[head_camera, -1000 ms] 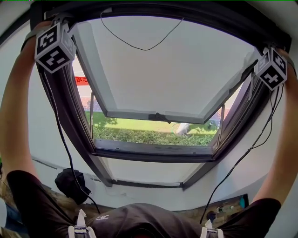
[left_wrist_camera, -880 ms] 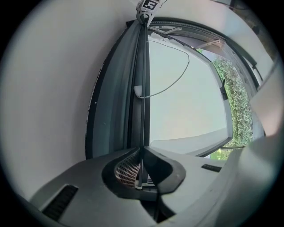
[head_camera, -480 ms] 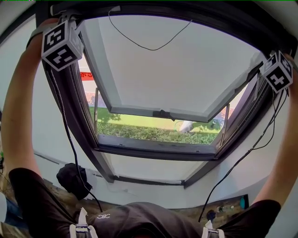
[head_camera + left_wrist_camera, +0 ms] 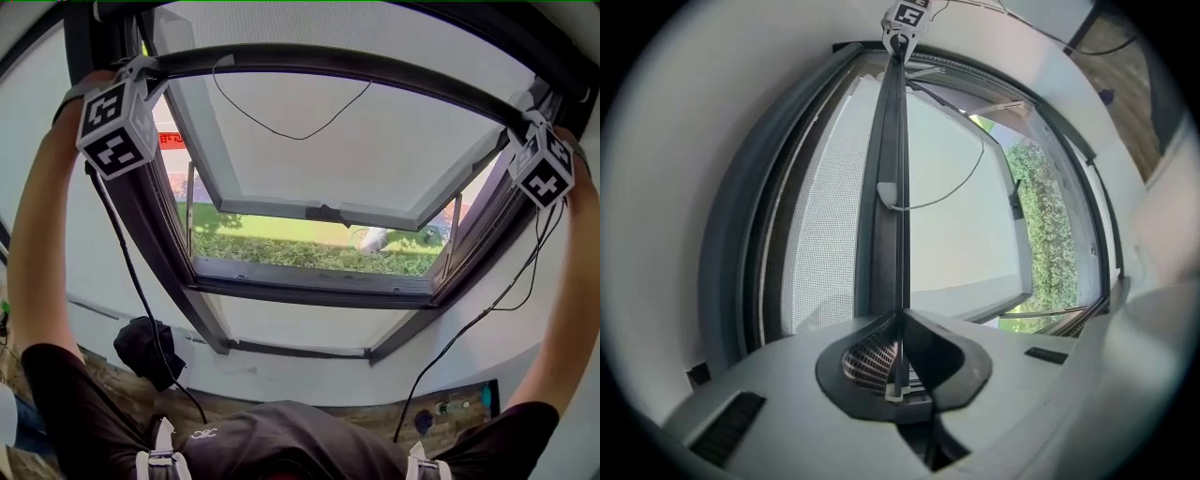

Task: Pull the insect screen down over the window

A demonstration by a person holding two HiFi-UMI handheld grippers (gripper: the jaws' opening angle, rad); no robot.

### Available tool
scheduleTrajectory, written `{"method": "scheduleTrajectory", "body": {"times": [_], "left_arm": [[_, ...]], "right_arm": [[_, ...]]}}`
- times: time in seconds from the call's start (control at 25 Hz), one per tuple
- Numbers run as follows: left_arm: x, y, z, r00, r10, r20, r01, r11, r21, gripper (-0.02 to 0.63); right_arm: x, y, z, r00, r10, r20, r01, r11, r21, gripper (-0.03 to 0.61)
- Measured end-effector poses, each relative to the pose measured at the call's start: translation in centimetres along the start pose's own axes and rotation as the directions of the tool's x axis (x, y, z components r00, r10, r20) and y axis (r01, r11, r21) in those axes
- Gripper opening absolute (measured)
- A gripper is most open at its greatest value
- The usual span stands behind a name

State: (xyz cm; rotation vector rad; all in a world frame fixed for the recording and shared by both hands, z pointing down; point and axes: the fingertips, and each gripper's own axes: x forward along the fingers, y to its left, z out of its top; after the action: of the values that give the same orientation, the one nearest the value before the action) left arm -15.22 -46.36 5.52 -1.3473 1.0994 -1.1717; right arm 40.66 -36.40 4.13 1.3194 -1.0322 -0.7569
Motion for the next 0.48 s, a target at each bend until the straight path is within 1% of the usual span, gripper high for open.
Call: {"method": "scheduleTrajectory", "body": {"times": [0.12, 0.36, 0.48], "left_arm": [[0.3, -4.0, -0.1, 0.998, -0.065, 0.000, 0.065, 0.998, 0.017, 0.034], [1.1, -10.3, -0.1, 0.987, -0.158, -0.004, 0.158, 0.987, 0.033, 0.034], [1.0, -12.8, -0.1, 0.981, -0.195, -0.010, 0.195, 0.980, 0.040, 0.034]], "right_arm": [[0.6, 3.7, -0.2, 0.999, 0.052, 0.012, -0.052, 0.998, -0.019, 0.023], [1.7, 9.8, -0.9, 0.993, 0.116, 0.010, -0.116, 0.993, -0.037, 0.023], [2.2, 12.3, -1.5, 0.991, 0.132, 0.002, -0.132, 0.990, -0.046, 0.023]]}}
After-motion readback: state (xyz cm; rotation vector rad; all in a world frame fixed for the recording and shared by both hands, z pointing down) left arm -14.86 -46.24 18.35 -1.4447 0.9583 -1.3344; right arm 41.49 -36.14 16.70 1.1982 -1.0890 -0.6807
